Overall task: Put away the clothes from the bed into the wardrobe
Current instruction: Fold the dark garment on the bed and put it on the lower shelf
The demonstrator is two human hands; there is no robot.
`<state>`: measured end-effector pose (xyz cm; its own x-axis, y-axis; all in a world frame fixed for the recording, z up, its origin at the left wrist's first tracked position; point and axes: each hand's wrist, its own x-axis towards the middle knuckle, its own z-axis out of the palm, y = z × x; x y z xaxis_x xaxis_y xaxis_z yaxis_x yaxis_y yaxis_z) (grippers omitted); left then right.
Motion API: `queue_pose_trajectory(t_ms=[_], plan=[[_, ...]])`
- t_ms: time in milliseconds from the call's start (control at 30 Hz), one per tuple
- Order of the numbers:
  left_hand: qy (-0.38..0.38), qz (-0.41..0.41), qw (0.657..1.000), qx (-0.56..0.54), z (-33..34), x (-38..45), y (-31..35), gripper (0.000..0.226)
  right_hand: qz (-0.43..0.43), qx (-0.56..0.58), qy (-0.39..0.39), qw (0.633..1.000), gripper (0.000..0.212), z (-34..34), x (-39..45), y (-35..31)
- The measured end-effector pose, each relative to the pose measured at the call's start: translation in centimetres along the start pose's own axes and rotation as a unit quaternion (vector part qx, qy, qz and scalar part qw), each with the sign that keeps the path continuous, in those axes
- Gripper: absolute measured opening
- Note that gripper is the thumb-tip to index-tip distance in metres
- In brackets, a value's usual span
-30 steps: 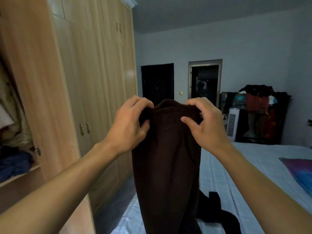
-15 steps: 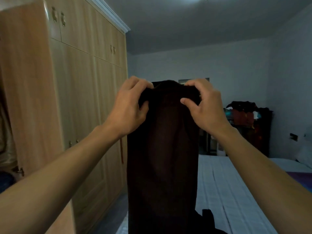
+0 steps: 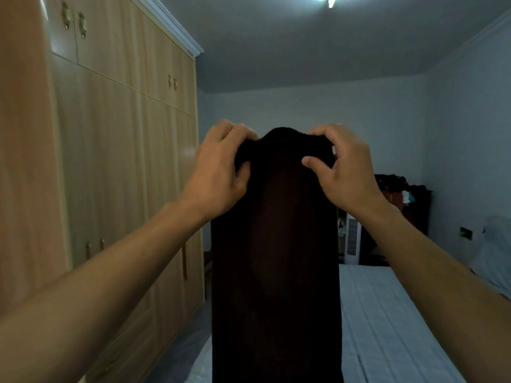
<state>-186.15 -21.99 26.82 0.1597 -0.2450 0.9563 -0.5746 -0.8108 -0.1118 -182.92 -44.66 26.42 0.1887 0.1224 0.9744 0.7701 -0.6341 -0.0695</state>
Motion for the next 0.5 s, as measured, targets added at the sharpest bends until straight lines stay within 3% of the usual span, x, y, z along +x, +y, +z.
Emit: queue_pose_trajectory(t_ms=[267,500], plan=[[-0.017,-0.019,0.999,-0.044,10.6,-1.5,-7.6,0.038,0.017,-0.022,-0.044,0.999,0.031,7.5,-0.3,8.4],[-0.058,-0.065,0.989,-0.122,25.7,-3.1,-19.0,0.036,0.082,-0.046,-0.112,0.989,0.030,19.5,-0.4,20.4]])
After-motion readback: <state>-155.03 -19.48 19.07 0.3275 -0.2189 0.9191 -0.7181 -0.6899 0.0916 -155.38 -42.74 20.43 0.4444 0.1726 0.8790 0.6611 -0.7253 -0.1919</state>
